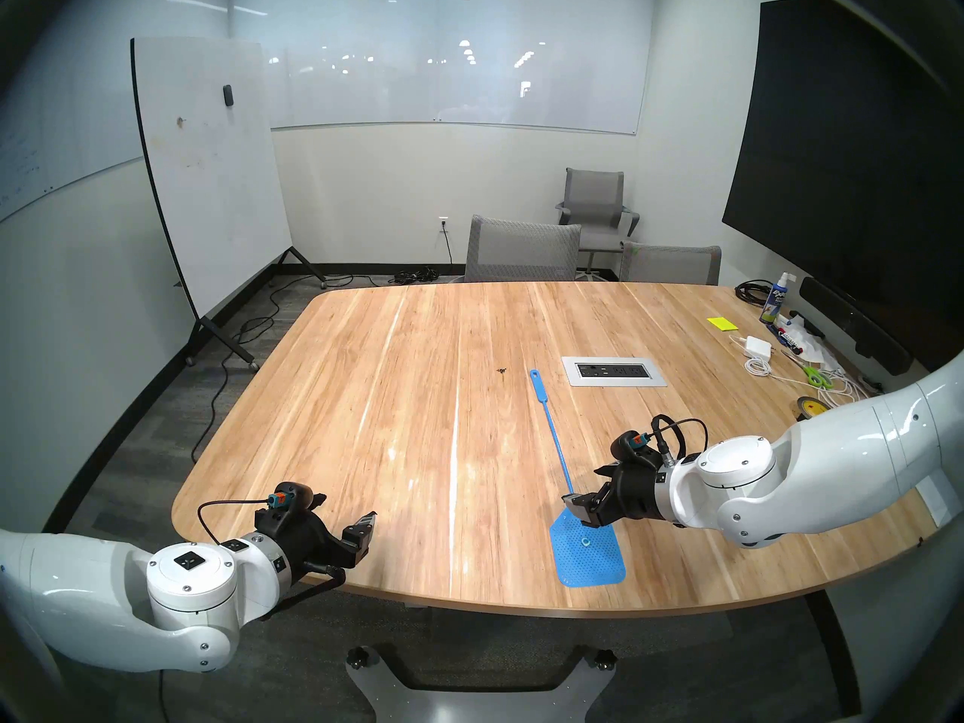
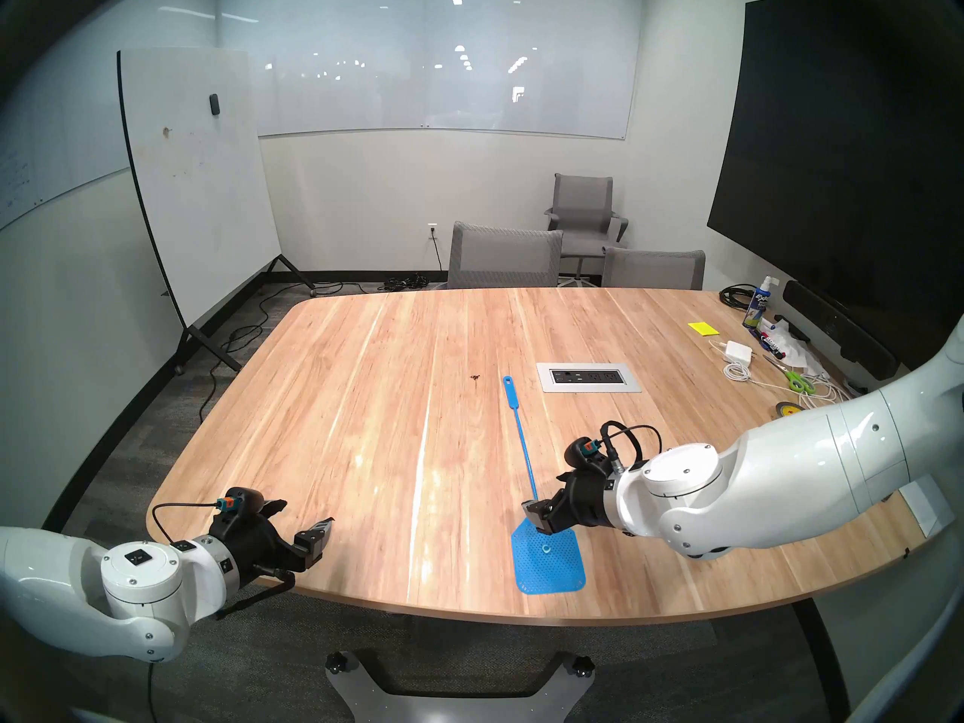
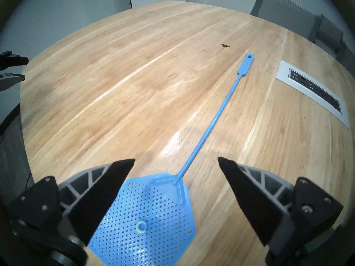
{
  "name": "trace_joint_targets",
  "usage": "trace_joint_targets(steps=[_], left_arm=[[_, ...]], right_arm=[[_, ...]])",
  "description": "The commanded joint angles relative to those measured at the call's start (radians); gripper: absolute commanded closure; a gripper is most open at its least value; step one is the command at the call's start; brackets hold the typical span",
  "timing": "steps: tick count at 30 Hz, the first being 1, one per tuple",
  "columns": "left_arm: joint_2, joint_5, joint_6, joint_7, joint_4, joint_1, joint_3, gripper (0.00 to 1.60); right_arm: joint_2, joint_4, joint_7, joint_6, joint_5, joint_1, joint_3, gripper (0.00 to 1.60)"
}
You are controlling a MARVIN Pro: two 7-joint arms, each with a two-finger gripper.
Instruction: Swat a bug on table
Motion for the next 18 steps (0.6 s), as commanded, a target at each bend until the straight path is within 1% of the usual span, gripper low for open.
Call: trace_joint_targets(steps=[1,11,18], left_arm=[[-0.001,0.0,-0.001,0.001,-0.005,-0.005,-0.005,0.0],[-0.001,0.0,-0.001,0.001,-0.005,-0.006,-0.005,0.0],[-0.001,0.0,-0.001,0.001,-0.005,-0.006,-0.005,0.0]], right_arm=[[-0.043,0.015,-0.045,-0.003,0.041,-0.028,0.041,0.0],[-0.097,0.058,-0.075,0.008,0.093,-0.082,0.076,0.0],[-0.126,0.103,-0.077,0.014,0.131,-0.121,0.096,0.0]])
